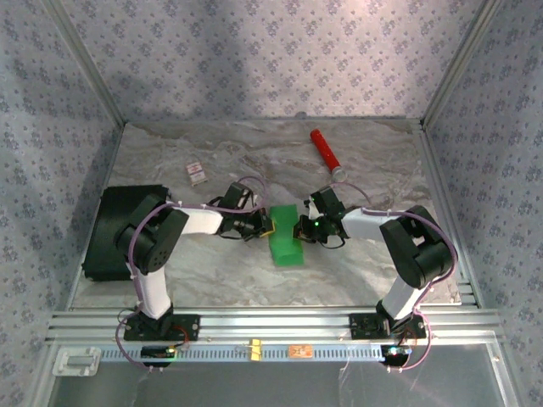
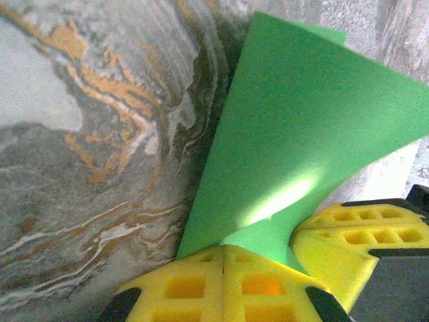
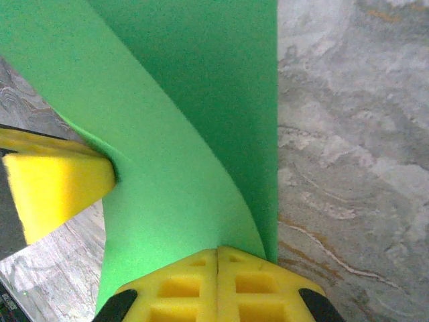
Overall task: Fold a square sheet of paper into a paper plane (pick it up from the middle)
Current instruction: First fold the square sheet of paper in half at the center of the table.
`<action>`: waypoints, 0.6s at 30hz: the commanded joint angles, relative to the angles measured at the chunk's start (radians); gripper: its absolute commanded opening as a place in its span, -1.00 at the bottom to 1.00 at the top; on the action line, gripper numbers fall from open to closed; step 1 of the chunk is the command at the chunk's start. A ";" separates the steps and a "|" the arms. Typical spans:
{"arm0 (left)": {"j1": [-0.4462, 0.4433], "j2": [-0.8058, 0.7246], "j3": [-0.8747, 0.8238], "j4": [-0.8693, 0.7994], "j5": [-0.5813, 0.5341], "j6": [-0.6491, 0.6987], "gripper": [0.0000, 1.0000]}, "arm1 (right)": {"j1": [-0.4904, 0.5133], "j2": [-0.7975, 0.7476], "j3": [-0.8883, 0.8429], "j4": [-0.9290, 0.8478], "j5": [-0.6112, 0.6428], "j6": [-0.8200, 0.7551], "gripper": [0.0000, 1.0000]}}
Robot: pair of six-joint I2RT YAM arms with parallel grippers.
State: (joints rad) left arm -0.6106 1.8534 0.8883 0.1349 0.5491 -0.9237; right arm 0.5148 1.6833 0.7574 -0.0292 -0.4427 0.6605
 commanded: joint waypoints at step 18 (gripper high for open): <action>0.018 0.091 0.149 -0.228 -0.065 0.118 -0.96 | -0.002 0.056 -0.012 -0.100 0.079 -0.024 -0.97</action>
State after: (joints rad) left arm -0.6010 1.9209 1.0294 -0.0162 0.5140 -0.8303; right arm 0.5148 1.6878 0.7620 -0.0273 -0.4431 0.6605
